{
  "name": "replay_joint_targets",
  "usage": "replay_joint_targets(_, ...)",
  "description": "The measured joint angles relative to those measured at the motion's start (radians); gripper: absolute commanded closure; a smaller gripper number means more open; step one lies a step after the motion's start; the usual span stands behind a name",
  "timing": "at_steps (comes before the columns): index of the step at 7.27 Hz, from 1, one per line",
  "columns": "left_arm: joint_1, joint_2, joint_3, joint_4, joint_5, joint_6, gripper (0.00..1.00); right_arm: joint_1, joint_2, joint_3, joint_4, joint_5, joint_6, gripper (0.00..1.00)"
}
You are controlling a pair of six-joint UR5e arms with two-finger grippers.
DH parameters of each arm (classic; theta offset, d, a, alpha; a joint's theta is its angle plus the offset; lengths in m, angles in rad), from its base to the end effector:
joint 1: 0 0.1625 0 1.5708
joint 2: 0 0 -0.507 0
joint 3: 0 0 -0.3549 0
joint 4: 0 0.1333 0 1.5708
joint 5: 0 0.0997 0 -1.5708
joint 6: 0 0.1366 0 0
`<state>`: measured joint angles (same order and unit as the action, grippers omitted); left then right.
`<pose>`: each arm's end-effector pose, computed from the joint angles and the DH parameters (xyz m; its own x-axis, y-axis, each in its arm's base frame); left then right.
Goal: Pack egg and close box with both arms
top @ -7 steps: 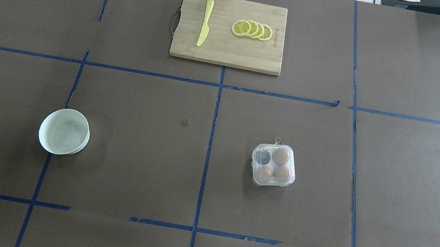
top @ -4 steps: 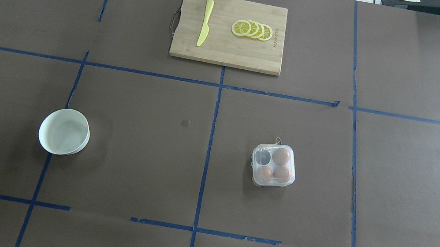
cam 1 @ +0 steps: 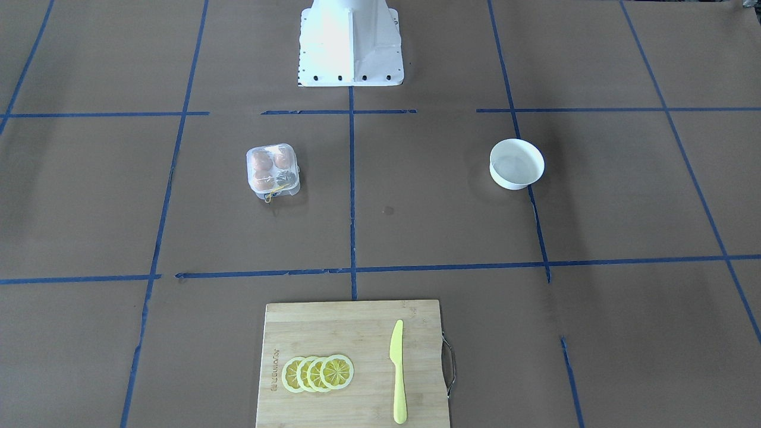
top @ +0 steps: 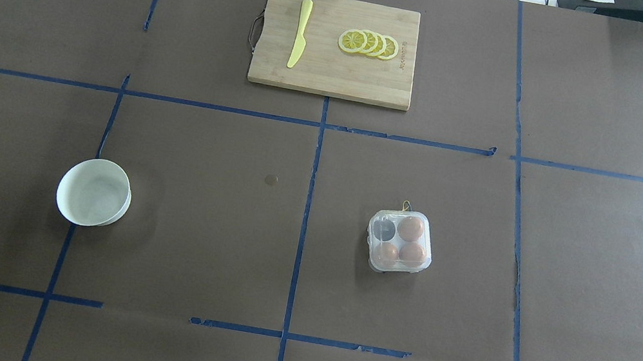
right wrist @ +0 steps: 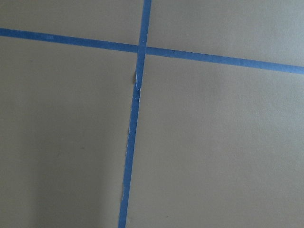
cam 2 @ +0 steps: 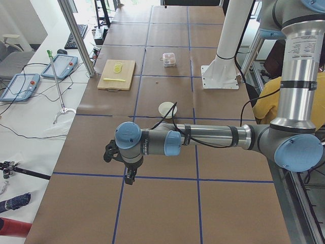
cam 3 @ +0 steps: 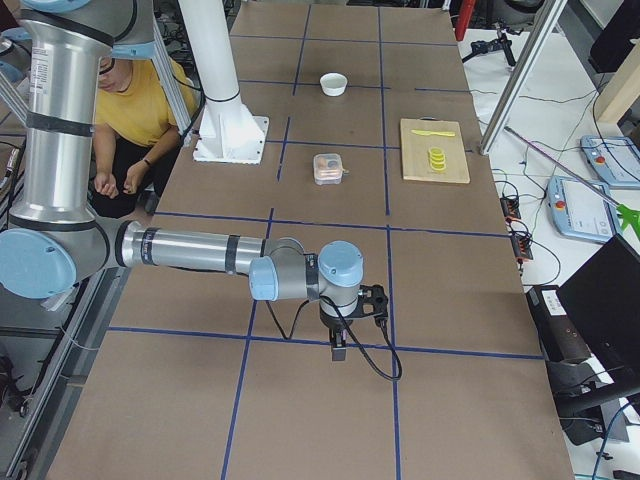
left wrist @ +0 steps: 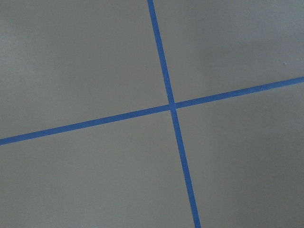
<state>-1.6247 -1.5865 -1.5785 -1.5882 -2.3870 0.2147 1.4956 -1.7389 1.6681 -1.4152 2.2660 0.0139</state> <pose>-0.0589 -0.4637 0.7506 0.6813 0.2055 -0.7025 -0.0935 0.9763 0.1950 0.0173 -0.3798 0.7835 0.7626 -0.0980 0.6394 0.0643 0.9950 0.0758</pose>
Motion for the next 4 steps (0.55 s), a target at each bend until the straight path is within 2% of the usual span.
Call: replay_joint_targets(4,-0.002,0.014,-0.001,0.001,0.002,-0.001,0.0,-0.001,-0.009,0.002,0.004,-0.002,0.002,0.0)
